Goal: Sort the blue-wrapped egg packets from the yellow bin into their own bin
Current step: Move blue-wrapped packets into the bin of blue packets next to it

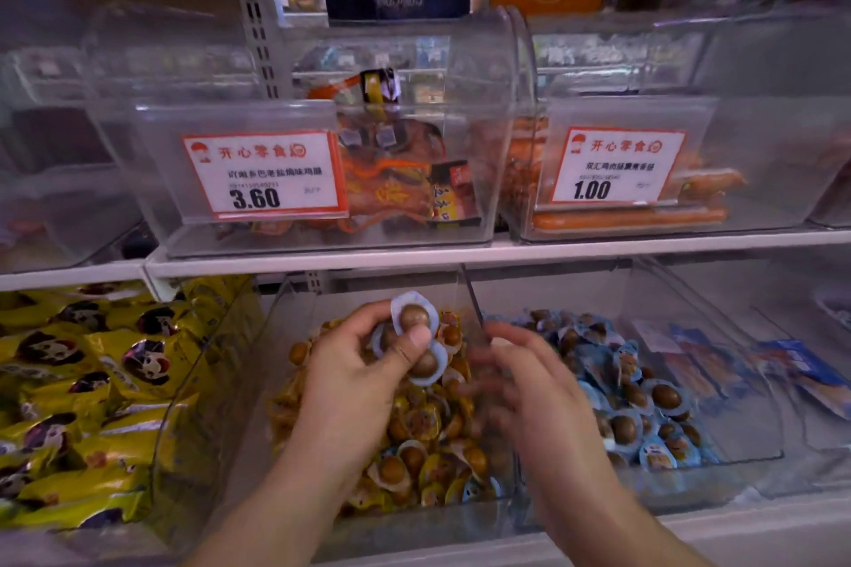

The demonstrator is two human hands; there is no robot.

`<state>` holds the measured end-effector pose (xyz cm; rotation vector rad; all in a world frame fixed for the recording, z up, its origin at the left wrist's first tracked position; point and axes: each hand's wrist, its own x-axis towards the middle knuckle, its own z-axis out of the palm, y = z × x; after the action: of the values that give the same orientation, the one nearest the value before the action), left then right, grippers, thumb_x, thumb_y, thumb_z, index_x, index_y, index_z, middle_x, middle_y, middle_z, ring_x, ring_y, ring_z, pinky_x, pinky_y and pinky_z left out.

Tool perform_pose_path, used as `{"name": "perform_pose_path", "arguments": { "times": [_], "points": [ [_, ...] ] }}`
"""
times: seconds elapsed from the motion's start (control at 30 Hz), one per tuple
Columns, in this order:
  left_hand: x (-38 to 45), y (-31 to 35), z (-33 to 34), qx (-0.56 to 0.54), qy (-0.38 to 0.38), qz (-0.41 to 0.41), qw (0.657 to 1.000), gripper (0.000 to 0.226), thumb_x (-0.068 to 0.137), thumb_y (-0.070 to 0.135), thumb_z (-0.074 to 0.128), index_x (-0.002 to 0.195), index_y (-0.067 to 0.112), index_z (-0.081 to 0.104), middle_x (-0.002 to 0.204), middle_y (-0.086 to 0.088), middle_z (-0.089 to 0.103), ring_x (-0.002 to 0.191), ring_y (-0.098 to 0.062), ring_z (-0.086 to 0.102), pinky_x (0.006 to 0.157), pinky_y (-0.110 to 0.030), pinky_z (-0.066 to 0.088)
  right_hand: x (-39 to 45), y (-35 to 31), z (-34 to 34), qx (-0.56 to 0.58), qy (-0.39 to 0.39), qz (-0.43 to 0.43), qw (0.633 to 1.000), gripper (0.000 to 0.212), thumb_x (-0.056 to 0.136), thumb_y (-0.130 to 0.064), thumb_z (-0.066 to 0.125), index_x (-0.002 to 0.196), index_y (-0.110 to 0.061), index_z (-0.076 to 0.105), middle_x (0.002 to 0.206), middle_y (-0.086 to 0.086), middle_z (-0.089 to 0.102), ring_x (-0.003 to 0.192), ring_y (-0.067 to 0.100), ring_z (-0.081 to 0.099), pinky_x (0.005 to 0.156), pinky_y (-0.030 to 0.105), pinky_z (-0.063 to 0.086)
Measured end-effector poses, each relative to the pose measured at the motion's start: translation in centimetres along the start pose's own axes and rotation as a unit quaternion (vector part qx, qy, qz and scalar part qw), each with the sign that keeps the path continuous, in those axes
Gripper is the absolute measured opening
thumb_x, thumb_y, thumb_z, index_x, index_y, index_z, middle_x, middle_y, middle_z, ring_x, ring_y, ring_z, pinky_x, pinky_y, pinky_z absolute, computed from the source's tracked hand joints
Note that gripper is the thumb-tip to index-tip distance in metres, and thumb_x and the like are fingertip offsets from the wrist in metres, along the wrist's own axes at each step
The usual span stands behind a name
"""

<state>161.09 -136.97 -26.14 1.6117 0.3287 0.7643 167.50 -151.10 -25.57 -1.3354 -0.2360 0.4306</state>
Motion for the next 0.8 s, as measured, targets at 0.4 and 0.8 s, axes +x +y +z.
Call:
{"name": "perform_pose_path", "arguments": {
  "times": [0.4,0.8],
  "points": [
    [-2.7,-1.3,1.3,0.256,-0.177,0.102,0.945,0.075,0.076,0.081,0.049,0.143,0.065,0.019,0.143,0.05,0.028,0.136,0.016,0.027,0.111,-0.022,0.028,0.1,-0.2,0.4,0.235,-0.094,0.162,0.954,0.025,0.095,-0.015,0.061,0.112,0.001,0.071,0.105,0.015,0.074,0.083,0.025,0.072,0.065,0.032,0.06],
    [-1.2,-6.1,-1.5,0.354,-0.303,-0.085,0.881,0.006,0.09,0.042,0.068,0.093,0.046,0.07,0.086,0.025,0.069,0.082,0.005,0.063,0.074,-0.022,0.051,5.7,-0.3,-12.1,-0.534,0.087,-0.07,0.838,0.023,0.087,-0.022,0.063,0.066,-0.012,0.064,0.06,0.009,0.063,0.065,0.025,0.063,0.06,0.035,0.047]
  ]
}}
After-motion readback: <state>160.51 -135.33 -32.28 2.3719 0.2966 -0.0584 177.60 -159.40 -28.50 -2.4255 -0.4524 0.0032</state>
